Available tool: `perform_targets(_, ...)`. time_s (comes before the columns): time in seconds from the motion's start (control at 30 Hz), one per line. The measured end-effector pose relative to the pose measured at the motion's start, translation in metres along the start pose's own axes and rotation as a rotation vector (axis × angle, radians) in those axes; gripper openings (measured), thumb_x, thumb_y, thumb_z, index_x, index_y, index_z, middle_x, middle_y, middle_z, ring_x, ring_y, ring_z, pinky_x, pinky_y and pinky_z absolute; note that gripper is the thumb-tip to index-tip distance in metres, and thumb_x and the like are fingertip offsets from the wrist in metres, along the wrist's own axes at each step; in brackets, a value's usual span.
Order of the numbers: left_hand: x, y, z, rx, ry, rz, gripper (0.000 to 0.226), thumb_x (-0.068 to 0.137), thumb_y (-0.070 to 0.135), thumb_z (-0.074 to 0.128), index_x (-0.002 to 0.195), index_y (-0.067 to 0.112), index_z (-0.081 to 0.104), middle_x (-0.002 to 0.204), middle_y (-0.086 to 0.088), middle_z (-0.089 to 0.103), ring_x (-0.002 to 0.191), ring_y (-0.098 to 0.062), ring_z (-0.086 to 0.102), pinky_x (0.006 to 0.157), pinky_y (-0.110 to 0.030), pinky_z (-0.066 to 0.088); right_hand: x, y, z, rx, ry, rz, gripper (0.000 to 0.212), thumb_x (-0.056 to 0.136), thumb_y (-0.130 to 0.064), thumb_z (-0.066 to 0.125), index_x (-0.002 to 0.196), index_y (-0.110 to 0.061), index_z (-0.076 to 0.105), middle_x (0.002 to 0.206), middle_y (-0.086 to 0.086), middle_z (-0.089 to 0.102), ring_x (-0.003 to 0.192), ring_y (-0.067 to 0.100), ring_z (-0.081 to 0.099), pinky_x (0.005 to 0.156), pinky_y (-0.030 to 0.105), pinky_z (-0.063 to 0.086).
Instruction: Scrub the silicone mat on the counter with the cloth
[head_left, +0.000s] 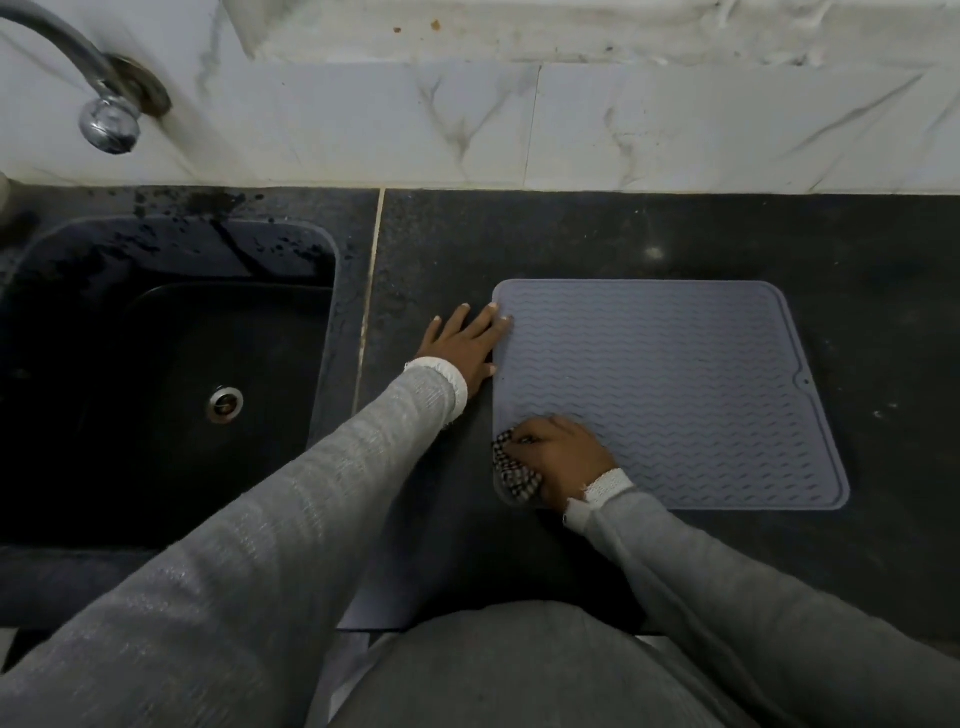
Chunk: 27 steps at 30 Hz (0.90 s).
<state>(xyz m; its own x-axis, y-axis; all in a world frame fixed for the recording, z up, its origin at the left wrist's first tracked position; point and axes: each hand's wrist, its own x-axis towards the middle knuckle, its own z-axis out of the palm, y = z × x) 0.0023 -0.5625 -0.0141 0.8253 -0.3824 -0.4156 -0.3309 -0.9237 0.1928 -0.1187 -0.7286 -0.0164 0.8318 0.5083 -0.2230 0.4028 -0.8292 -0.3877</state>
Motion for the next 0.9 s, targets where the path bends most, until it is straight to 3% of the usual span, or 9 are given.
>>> perform_targets(0.17, -0.04, 0.011, 0.027, -0.102, 0.031, -0.018, 0.07, 0.097, 0.033, 0.046, 0.151, 0.036, 0.001, 0.159, 0.014, -0.001, 0.147, -0.02, -0.003, 0.117, -0.047, 0.002, 0.008, 0.009, -0.011, 0.13, 0.089, 0.013, 0.047, 0.067, -0.021, 0.077, 0.113, -0.014, 0.066, 0.113, 0.01, 0.065, 0.103, 0.033, 0.059, 0.092, 0.039, 0.045)
perform_targets(0.43, -0.062, 0.025, 0.04, -0.049, -0.041, -0.031, 0.068, 0.098, 0.026, 0.042, 0.151, 0.034, 0.0, 0.158, 0.017, -0.006, 0.147, -0.02, -0.001, 0.117, -0.049, 0.0, -0.004, -0.01, -0.002, -0.11, 0.019, -0.024, 0.046, 0.083, -0.029, 0.063, 0.128, -0.019, 0.055, 0.133, 0.002, 0.052, 0.122, 0.03, 0.042, 0.102, 0.041, 0.03)
perform_targets(0.53, -0.062, 0.025, 0.037, 0.012, -0.067, -0.033, 0.068, 0.099, 0.029, 0.041, 0.151, 0.034, -0.002, 0.158, 0.018, -0.008, 0.147, -0.022, -0.002, 0.117, -0.051, -0.001, -0.019, -0.013, 0.007, -0.181, -0.049, -0.082, 0.043, 0.087, -0.018, 0.057, 0.13, -0.018, 0.053, 0.134, 0.004, 0.049, 0.122, 0.029, 0.04, 0.102, 0.04, 0.032)
perform_targets(0.67, -0.063, 0.029, 0.04, -0.008, -0.069, -0.059, 0.068, 0.099, 0.032, 0.04, 0.151, 0.034, -0.003, 0.158, 0.018, -0.009, 0.147, -0.023, -0.003, 0.117, -0.05, -0.001, -0.033, -0.011, 0.012, -0.131, -0.124, -0.165, 0.041, 0.078, -0.016, 0.068, 0.119, -0.019, 0.062, 0.124, 0.006, 0.058, 0.113, 0.032, 0.05, 0.094, 0.045, 0.041)
perform_targets(0.77, -0.061, 0.032, 0.041, -0.012, -0.075, -0.075, 0.071, 0.098, 0.037, 0.043, 0.151, 0.034, -0.004, 0.158, 0.017, -0.009, 0.147, -0.023, -0.002, 0.116, -0.05, -0.001, -0.023, 0.001, 0.006, -0.125, -0.016, -0.181, 0.039, 0.07, -0.013, 0.076, 0.106, -0.023, 0.069, 0.108, 0.002, 0.067, 0.097, 0.03, 0.06, 0.079, 0.046, 0.051)
perform_targets(0.9, -0.061, 0.032, 0.043, -0.014, -0.084, -0.075, 0.076, 0.096, 0.038, 0.047, 0.151, 0.033, -0.005, 0.158, 0.016, -0.011, 0.147, -0.023, -0.004, 0.117, -0.05, 0.0, -0.017, -0.005, 0.003, -0.172, -0.009, -0.206, 0.036, 0.082, -0.017, 0.065, 0.117, -0.025, 0.063, 0.124, 0.0, 0.06, 0.109, 0.03, 0.053, 0.089, 0.044, 0.045)
